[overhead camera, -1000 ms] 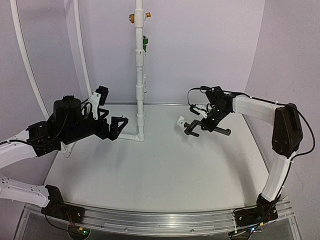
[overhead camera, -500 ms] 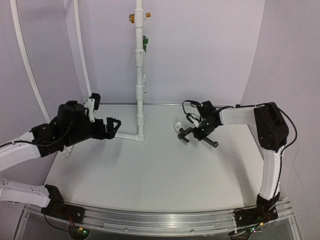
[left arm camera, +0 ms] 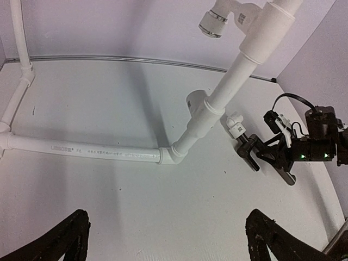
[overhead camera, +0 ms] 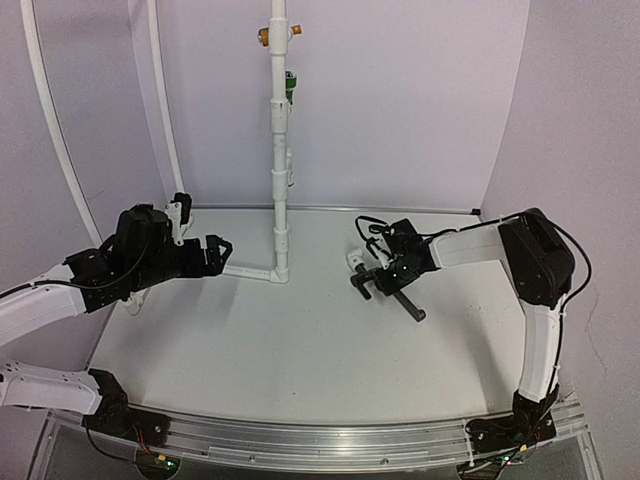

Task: Install the water faucets

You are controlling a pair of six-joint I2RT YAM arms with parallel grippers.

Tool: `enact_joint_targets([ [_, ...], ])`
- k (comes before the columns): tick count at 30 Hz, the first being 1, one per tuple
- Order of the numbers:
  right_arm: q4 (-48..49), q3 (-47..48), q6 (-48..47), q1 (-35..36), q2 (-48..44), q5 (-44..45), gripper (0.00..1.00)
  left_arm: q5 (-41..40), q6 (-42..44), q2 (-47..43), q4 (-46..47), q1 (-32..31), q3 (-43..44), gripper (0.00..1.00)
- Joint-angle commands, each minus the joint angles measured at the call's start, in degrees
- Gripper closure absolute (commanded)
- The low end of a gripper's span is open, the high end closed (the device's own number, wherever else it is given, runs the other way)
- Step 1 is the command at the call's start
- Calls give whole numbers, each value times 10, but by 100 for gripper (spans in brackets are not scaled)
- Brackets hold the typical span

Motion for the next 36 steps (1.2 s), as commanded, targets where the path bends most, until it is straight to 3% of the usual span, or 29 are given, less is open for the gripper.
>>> enact_joint_targets([
  [1, -4, -25, 29, 14, -36, -3, 55, 44, -22, 5, -15, 38, 11, 0],
  [7, -10, -50, 31, 18, -114, -76, 33, 168, -20, 44, -49, 127, 34, 0],
  [13, -23, -79, 8, 17, -226, -139, 2, 293, -9, 112, -49, 226, 58, 0],
  [19, -28, -94, -5, -22, -319, -130, 2, 280, 6, 181, -86, 231, 87, 0],
  [27, -29, -153, -14, -97, -444, -137, 2, 221, -35, 150, -53, 230, 14, 0],
  [36, -26, -213, -20, -132, -476, -148, 2, 180, -45, 188, -55, 214, 11, 0],
])
